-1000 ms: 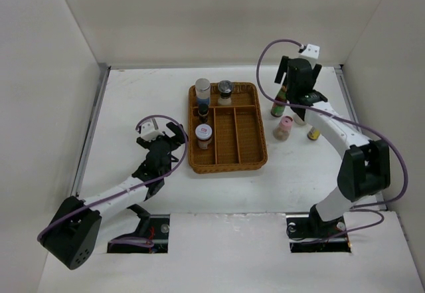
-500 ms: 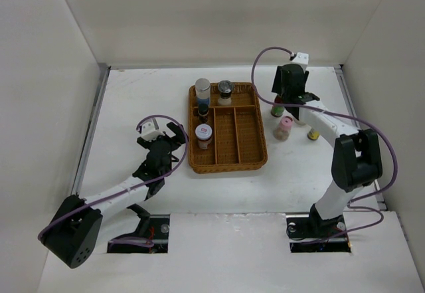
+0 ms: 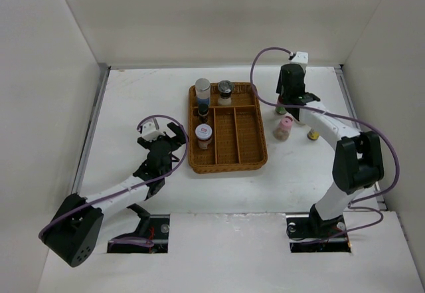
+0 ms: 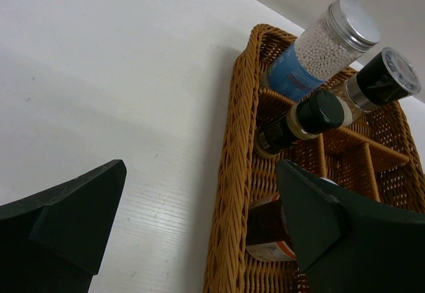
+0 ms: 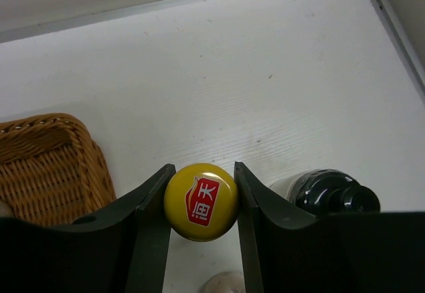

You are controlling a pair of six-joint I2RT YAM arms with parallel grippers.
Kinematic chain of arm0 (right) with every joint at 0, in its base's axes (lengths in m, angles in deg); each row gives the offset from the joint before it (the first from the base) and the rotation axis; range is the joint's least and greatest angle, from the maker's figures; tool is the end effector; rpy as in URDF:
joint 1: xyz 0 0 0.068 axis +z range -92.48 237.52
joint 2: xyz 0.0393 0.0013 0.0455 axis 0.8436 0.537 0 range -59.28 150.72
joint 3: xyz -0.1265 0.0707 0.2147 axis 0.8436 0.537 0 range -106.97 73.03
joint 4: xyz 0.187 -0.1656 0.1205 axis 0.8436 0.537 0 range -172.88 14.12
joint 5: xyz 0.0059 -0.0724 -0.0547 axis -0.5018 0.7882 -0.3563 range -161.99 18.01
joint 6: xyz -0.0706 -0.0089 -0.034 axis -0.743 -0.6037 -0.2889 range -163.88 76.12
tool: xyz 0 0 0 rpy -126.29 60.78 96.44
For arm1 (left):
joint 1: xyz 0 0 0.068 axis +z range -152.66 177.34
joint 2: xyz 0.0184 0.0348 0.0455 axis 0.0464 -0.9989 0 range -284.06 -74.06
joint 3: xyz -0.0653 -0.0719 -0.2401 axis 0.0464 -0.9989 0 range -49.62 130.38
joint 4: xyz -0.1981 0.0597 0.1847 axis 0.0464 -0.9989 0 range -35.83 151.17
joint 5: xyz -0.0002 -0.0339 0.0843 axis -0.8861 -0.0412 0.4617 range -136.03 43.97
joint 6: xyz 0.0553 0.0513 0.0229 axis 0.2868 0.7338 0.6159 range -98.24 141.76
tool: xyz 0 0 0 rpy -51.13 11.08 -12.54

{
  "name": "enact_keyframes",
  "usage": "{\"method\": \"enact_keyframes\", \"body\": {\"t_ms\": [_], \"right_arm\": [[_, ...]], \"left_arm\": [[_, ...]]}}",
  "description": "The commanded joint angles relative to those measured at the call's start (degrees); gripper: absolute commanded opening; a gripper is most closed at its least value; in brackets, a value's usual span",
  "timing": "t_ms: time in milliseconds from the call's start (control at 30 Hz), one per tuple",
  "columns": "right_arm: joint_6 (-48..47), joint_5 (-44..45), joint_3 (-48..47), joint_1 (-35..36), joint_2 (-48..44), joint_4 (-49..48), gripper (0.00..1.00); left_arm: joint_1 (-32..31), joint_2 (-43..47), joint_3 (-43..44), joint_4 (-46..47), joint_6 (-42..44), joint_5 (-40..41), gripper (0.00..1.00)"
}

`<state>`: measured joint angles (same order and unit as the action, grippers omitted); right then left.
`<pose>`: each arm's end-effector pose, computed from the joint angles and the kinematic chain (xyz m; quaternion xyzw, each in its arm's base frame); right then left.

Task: Organize the condiment bottles

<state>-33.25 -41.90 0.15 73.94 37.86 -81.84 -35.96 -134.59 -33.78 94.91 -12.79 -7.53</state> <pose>0.4262 0.0903 0.2518 0.0975 0.8218 -0.0923 0.5537 0.2321 -0.1020 0.1652 -0.2177 0.7259 -0.1242 0.6405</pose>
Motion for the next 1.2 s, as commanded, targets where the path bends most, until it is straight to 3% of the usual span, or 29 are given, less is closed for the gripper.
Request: {"method": "enact_keyframes", "body": {"t_ms": [0, 200, 600, 1167], "right_arm": [[-3.42, 3.32, -3.84, 1.72, -8.19, -9.65, 0.32], [-4.83, 0.68, -10.6, 6.55, -6.62, -9.39, 0.33], [-3.07, -2.75, -22.38, 13.32, 7.7, -8.51, 0.34], [-0.79, -2.4, -15.98, 14.2, 12.1, -10.97, 0.37]], "left_arm": [[0.21, -0.11, 1.04, 2.74, -0.52, -0.27, 1.0], [0.21, -0.64, 1.13, 3.0, -0.52, -0.53, 1.0], [0.91, 0.06, 0.78, 3.0, -0.52, -0.53, 1.0], [1.26, 0.06, 0.69, 3.0, -0.52, -0.8, 1.0]]}}
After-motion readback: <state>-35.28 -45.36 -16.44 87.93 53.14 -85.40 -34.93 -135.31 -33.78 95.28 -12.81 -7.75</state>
